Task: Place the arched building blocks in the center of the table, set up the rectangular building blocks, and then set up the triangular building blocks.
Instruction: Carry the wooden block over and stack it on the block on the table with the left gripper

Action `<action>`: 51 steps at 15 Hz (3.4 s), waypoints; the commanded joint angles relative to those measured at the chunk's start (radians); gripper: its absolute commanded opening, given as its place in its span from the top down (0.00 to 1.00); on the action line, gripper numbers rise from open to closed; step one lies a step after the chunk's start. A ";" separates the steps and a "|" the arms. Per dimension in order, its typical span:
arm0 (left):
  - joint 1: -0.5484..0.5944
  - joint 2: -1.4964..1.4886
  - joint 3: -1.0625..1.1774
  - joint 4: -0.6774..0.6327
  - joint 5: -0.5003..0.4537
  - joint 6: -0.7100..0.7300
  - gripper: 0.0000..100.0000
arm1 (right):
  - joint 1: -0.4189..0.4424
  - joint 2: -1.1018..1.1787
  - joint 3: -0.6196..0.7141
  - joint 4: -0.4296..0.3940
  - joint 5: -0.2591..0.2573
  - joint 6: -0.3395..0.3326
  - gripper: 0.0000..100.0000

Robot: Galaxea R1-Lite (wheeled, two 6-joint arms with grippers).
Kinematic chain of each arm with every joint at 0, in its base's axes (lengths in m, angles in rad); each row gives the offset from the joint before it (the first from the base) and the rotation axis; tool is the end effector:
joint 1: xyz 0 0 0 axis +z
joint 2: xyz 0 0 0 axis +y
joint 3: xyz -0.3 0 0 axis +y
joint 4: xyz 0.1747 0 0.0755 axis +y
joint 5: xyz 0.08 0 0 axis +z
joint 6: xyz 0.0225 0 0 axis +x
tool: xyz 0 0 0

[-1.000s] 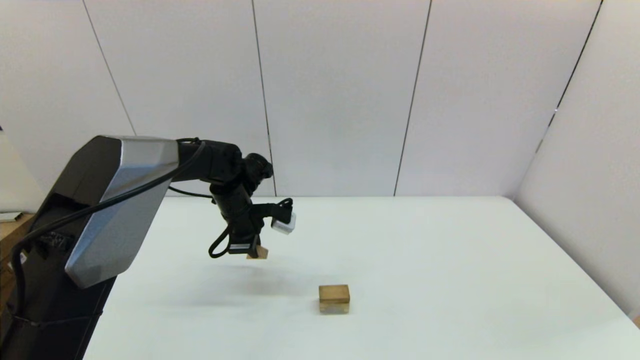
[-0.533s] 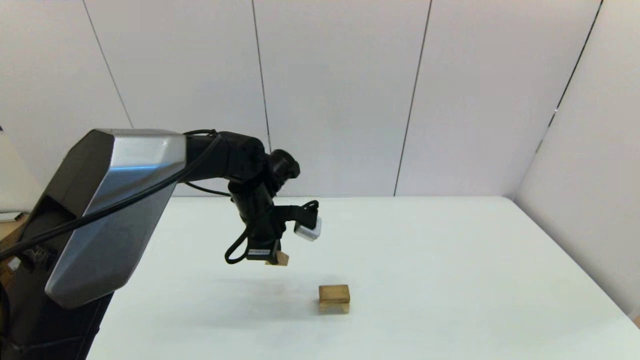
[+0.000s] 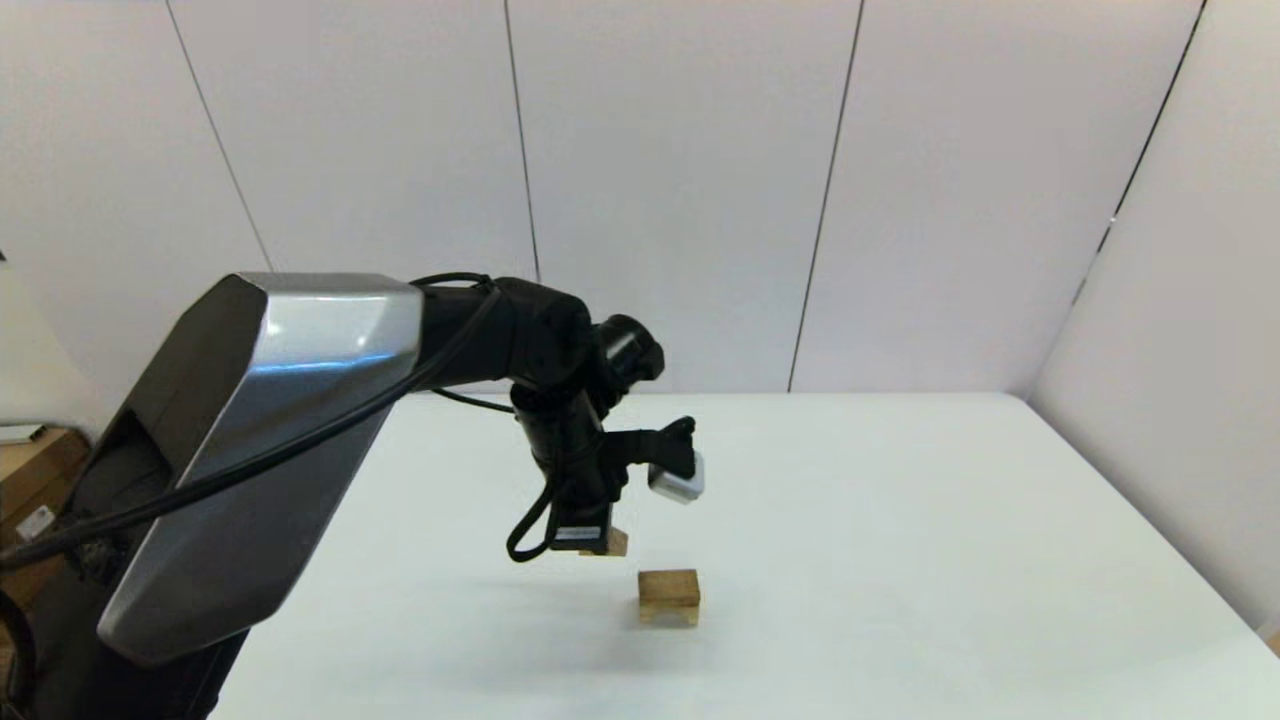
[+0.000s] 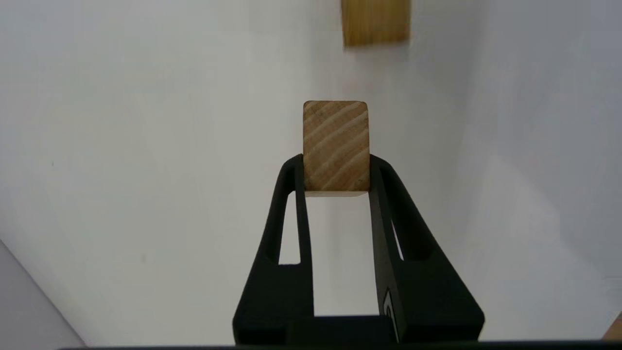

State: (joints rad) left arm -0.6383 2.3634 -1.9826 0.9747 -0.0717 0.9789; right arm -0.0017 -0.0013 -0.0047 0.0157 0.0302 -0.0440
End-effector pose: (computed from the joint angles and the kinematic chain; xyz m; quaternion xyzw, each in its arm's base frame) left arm 0.3410 -0.2550 0.1157 0.4981 0.4041 -0.5220 0.5623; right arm -0.0233 0.0007 0.0752 -0.0219 0.0045 0.0144 0.9996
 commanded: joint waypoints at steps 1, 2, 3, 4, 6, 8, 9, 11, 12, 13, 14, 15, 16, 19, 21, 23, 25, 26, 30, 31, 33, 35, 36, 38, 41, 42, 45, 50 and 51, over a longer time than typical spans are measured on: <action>-0.060 0.016 -0.001 -0.033 0.000 -0.075 1.00 | 0.000 0.000 0.000 0.001 0.000 0.000 0.00; -0.069 0.020 -0.001 -0.039 0.000 -0.092 1.00 | 0.000 0.000 0.000 0.000 0.000 0.000 0.00; -0.073 0.025 -0.001 -0.045 0.000 -0.105 1.00 | 0.000 0.000 0.000 0.000 0.000 0.000 0.00; -0.078 0.028 -0.001 -0.045 0.000 -0.112 1.00 | 0.000 0.000 0.000 0.001 0.000 0.000 0.00; -0.086 0.033 -0.001 -0.045 0.000 -0.114 1.00 | 0.000 0.000 0.000 0.000 0.000 0.000 0.00; -0.093 0.037 -0.001 -0.045 0.000 -0.111 1.00 | 0.000 0.000 0.000 0.000 0.000 0.000 0.00; -0.095 0.040 -0.001 -0.045 0.000 -0.112 1.00 | 0.000 0.000 0.000 0.001 0.000 0.000 0.00; -0.101 0.043 -0.001 -0.048 -0.002 -0.115 1.00 | 0.000 0.000 0.000 0.000 0.000 0.000 0.00; -0.106 0.046 -0.001 -0.054 0.000 -0.115 1.00 | 0.000 0.000 0.000 0.000 0.000 0.000 0.00; -0.106 0.051 -0.001 -0.065 0.000 -0.117 1.00 | 0.000 0.000 0.000 0.001 0.000 0.000 0.00; -0.107 0.054 -0.001 -0.077 0.000 -0.117 1.00 | 0.000 0.000 0.000 0.000 0.000 0.000 0.00; -0.109 0.057 -0.001 -0.090 0.000 -0.120 1.00 | 0.000 0.000 0.000 0.001 0.000 0.000 0.00; -0.110 0.057 -0.001 -0.096 0.000 -0.120 1.00 | 0.000 0.000 0.000 0.000 0.000 0.000 0.00; -0.110 0.063 -0.001 -0.102 0.000 -0.120 1.00 | 0.000 0.000 0.000 0.000 0.000 0.000 0.00; -0.112 0.069 -0.001 -0.106 0.000 -0.120 1.00 | 0.000 0.000 0.000 0.000 0.000 0.000 0.00; -0.113 0.071 -0.001 -0.113 0.000 -0.131 1.00 | 0.000 0.000 0.000 0.001 0.000 0.000 0.00; -0.115 0.069 -0.001 -0.113 0.001 -0.132 1.00 | 0.000 0.000 0.000 0.000 0.000 0.000 0.00; -0.115 0.069 -0.001 -0.113 0.001 -0.132 1.00 | 0.000 0.000 0.000 0.001 0.000 0.000 0.00; -0.115 0.060 -0.001 -0.110 0.004 -0.135 1.00 | 0.000 0.000 0.000 0.000 0.000 0.000 0.00; -0.115 0.057 -0.001 -0.108 0.006 -0.135 1.00 | 0.000 0.000 0.000 0.000 0.000 0.000 0.00; -0.115 0.053 -0.001 -0.102 0.009 -0.135 1.00 | 0.000 0.000 0.000 0.000 0.000 0.000 0.00; -0.115 0.050 -0.001 -0.099 0.038 -0.135 1.00 | 0.000 0.000 0.000 0.001 0.000 0.000 0.00; -0.116 0.050 -0.001 -0.099 0.049 -0.135 1.00 | 0.000 0.000 0.000 0.000 0.000 0.000 0.00; -0.123 0.048 -0.001 -0.090 0.059 -0.135 1.00 | 0.000 0.000 0.000 0.001 0.000 0.000 0.00; -0.136 0.050 -0.001 -0.093 0.059 -0.134 1.00 | 0.000 0.000 0.000 0.000 0.000 0.000 0.00; -0.138 0.050 -0.001 -0.096 0.059 -0.134 1.00 | 0.000 0.000 0.000 0.000 0.000 0.000 0.00; -0.149 0.056 -0.001 -0.100 0.061 -0.135 1.00 | 0.000 0.000 0.000 0.001 0.000 0.000 0.00; -0.150 0.069 -0.001 -0.108 0.062 -0.137 1.00 | 0.000 0.000 0.000 0.000 0.000 0.000 0.00; -0.150 0.073 -0.001 -0.108 0.067 -0.137 1.00 | 0.000 0.000 0.000 0.001 0.000 0.000 0.00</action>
State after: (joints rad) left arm -0.7883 2.4266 -1.9838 0.8621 -0.0072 0.8374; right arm -0.0017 -0.0013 -0.0047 0.0157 0.0298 -0.0440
